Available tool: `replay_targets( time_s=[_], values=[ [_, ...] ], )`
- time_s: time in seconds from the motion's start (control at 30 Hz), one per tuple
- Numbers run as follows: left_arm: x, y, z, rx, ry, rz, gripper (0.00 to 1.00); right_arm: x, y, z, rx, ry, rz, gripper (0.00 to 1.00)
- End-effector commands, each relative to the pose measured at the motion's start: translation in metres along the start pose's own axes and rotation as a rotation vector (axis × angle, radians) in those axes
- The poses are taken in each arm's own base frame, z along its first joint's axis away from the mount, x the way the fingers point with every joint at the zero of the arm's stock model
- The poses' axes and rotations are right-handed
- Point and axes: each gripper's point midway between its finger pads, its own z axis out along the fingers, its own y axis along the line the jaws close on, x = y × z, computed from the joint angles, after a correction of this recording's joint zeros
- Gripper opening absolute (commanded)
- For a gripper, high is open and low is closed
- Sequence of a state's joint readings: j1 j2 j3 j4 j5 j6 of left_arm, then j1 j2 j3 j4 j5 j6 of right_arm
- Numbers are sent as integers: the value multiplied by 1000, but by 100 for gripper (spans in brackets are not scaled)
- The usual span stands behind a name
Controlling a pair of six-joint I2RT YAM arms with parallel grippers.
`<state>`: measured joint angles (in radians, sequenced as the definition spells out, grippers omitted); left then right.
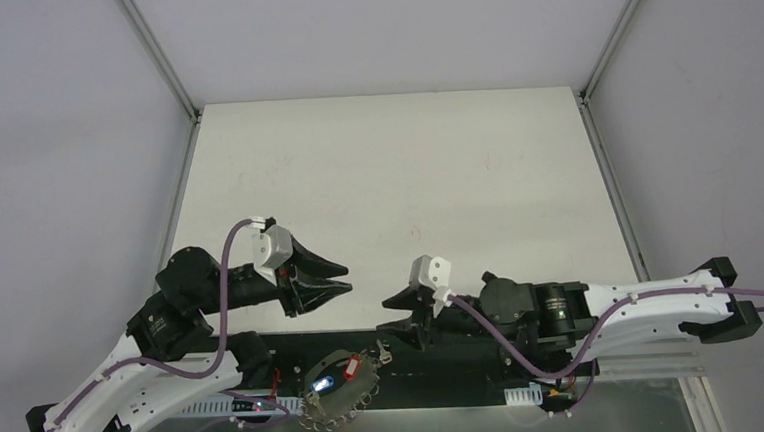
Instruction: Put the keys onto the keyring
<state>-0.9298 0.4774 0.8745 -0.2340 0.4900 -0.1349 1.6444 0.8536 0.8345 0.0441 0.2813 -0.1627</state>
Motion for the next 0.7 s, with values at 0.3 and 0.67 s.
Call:
replay_targets(
  time_s=[0.3, 0.67],
  values=[
    [50, 75, -40, -493, 150, -74, 35, 171, 6, 19, 16, 463, -24, 61],
    [80, 87, -49, -575, 221, -104, 38, 225, 30, 28, -48, 543, -562, 74]
  ],
)
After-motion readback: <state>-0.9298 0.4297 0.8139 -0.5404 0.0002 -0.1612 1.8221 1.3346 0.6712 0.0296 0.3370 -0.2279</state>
